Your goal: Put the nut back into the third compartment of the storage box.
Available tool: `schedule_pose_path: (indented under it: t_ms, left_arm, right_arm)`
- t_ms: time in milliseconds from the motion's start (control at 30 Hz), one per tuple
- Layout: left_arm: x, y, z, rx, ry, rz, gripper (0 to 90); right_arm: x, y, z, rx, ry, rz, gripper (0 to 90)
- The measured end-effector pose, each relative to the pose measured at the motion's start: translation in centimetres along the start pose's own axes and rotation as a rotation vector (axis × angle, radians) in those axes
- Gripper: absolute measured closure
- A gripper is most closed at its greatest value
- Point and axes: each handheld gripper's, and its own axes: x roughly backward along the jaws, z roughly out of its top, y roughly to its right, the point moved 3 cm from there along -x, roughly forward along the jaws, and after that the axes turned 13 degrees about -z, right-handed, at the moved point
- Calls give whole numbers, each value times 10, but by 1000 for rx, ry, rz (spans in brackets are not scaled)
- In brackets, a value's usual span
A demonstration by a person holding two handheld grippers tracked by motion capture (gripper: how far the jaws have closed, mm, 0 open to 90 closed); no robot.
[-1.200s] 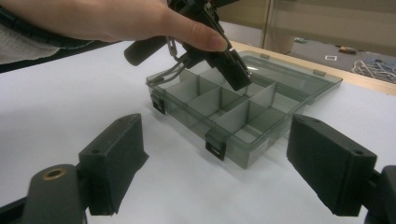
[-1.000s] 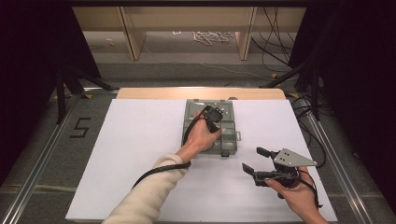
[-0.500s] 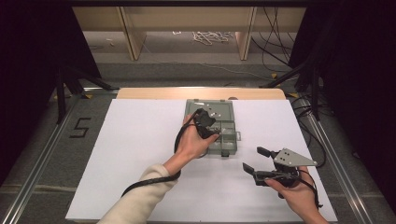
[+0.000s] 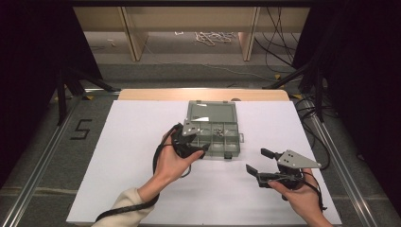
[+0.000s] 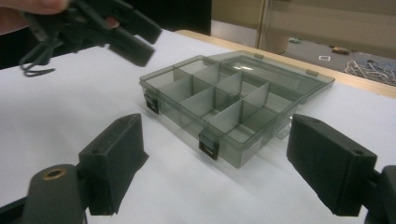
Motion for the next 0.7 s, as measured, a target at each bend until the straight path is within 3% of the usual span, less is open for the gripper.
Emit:
schedule_pose_path:
  t_ms: [233,333,367,400,433,467,533,667,700]
  left_arm:
    - [19,11,-30,-2,-6,-8,321]
    - [28,15,-39,6,11,-10,329]
    - [30,17,-42,5,23,-2,330]
    - [35,19,-46,2,18,-1,330]
    - [38,20,-49,5,32,-1,330]
    - [40,21,-51,9,41,-5,332]
    - [47,23,-57,3,48,4,333]
    - [58,25,-66,20,68,0,332]
    - [60,27,-68,43,93,-2,330]
  right_arm:
    - [1,0,-1,-15,-23,9,197]
    - [1,2,0,0,-18,-5,197]
    - [-1,2,-1,-5,3,2,197]
    - [-1,0,-2,-32,-11,16,197]
    - [-2,3,-1,-19,8,10,197]
    - [-1,2,-2,-37,-8,18,197]
    - [0,5,-3,-25,-17,12,198]
    - [-1,6,-3,-46,-7,18,197]
    - [-1,6,-3,-47,-11,16,197]
